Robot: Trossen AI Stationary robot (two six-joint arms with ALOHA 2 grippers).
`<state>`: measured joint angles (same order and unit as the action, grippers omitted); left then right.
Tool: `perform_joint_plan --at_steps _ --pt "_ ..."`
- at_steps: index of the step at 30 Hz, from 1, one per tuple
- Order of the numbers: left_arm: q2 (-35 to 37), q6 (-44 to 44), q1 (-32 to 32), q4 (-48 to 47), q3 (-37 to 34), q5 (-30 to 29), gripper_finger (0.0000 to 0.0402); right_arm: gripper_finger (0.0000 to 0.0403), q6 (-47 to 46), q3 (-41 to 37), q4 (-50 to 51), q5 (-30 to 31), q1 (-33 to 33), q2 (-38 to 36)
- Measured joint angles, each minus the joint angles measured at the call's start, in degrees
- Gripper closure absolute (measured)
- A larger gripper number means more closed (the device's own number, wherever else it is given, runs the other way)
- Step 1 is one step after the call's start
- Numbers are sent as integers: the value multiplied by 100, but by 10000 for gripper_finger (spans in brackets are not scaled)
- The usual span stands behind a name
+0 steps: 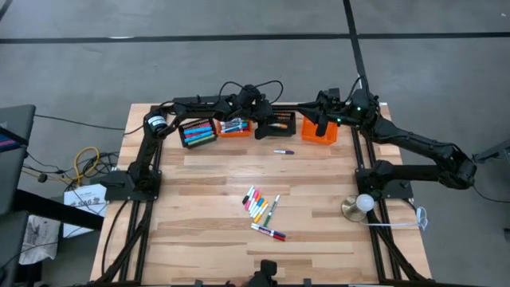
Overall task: Pick & Place Markers
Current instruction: Put the top orange mini highlighter into the right black bin, then put the purple mini highlighter into the right black bin
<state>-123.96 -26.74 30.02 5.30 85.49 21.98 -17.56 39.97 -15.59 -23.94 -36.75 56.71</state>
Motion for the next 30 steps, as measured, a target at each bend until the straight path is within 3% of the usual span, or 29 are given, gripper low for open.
perform_joint_plan --at_steps 7,14,19,25,30 --pt "283 201 9 -108 -20 -14 322 324 0 0 -4 0 0 0" --pt "2056 804 67 -116 -100 606 321 324 256 0 17 -486 4 -2" --pt "3423 1126 221 -116 -657 702 321 324 540 8 72 -748 188 -4" --pt "4792 1977 561 -140 -1818 680 321 324 1349 735 2176 -311 551 233" --pt "5657 2317 694 -58 -2694 677 321 324 1790 1657 3899 188 956 893"
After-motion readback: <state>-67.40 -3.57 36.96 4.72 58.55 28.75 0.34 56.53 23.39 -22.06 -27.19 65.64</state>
